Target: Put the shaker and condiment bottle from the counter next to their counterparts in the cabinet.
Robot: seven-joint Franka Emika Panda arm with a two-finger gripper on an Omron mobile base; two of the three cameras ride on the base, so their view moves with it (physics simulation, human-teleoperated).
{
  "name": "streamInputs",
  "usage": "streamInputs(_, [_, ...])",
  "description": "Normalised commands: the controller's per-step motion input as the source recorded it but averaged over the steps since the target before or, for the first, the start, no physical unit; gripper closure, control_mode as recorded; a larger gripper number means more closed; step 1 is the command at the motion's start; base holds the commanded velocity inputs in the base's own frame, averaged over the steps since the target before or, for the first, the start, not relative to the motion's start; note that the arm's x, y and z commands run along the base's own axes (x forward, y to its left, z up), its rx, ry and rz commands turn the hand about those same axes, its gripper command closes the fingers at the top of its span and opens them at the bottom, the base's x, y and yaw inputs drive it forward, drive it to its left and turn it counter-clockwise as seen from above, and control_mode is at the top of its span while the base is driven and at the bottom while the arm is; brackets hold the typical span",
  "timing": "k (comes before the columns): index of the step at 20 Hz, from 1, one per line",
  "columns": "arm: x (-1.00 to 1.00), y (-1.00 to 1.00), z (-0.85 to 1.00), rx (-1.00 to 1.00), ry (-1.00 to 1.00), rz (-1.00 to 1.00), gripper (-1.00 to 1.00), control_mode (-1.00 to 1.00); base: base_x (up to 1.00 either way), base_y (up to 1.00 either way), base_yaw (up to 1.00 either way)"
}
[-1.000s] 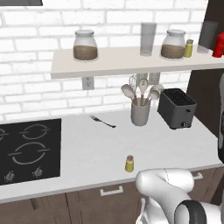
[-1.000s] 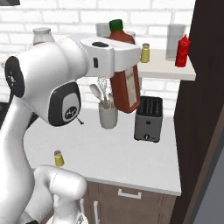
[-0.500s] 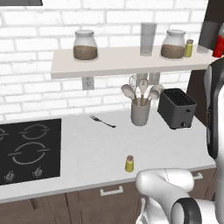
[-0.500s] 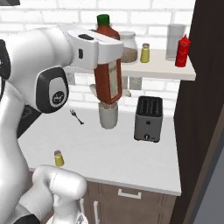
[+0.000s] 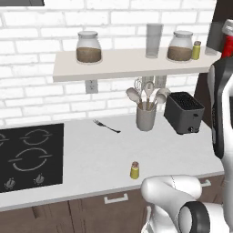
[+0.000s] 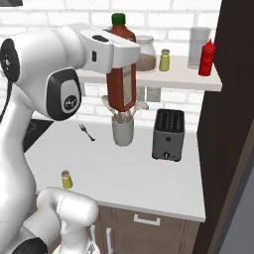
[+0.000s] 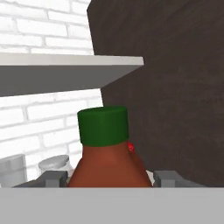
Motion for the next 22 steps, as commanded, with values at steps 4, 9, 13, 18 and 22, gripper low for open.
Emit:
streamInputs(4, [0.32,0.0,0.13,-0.01,0.0,0.0,1.0,-1.0,0.0,0.0,0.0])
streamInputs(9, [0.57,-0.03,0.18,-0.09,0.0,0.0,1.0,-1.0,0.0,0.0,0.0])
streamInputs(13, [0.47,-0.24,0.15,-0.13,0.01,0.0,1.0,-1.0,0.0,0.0,0.0])
streamInputs(18, [0.37,-0.39,0.18,-0.06,0.0,0.0,1.0,-1.0,0.0,0.0,0.0])
streamInputs(22, [0.44,-0.13,0.16,0.0,0.0,0.0,1.0,-1.0,0.0,0.0,0.0])
